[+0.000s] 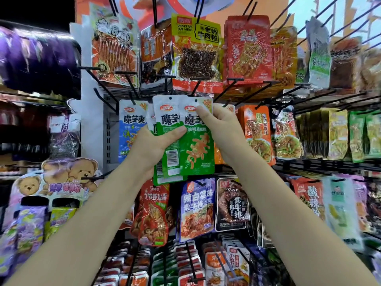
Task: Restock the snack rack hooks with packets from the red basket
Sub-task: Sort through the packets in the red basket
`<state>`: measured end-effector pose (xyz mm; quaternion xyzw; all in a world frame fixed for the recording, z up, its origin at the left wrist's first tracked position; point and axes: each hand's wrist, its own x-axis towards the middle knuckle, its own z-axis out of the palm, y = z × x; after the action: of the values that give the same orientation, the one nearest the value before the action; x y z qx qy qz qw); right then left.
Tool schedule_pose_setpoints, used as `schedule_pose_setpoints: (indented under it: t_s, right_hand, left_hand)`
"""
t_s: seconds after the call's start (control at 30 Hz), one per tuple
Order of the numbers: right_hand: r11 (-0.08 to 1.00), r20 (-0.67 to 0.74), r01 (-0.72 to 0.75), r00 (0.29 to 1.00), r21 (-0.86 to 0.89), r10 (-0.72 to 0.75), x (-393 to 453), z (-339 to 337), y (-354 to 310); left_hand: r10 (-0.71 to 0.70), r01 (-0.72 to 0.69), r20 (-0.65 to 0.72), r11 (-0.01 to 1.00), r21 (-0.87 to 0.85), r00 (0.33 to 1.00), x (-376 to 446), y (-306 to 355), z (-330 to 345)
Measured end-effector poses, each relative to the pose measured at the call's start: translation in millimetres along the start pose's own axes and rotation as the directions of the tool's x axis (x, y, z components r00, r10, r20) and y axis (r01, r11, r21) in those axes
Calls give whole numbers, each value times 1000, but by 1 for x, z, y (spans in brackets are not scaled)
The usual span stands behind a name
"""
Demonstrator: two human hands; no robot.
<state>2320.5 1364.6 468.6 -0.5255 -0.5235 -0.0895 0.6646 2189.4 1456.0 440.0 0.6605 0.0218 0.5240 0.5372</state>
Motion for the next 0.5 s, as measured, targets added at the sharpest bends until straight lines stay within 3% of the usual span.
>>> schedule_pose_setpoints:
  t_s: [0.17, 0.4, 0.5]
  right_hand:
    - [995, -107, -65, 992, 71, 73, 16, 2, -10]
    - [993, -103, -115, 988, -24, 112, 33, 4, 0]
    - [983, -148, -40, 989, -179, 13, 32, 3, 6]
  left_hand:
    - [-62, 66, -75, 996, 60, 995, 1, 0, -12]
    - [-54, 58, -121, 998, 22, 991, 37, -37, -45]
    - [-44, 43, -117, 999, -15, 992, 38, -36, -43]
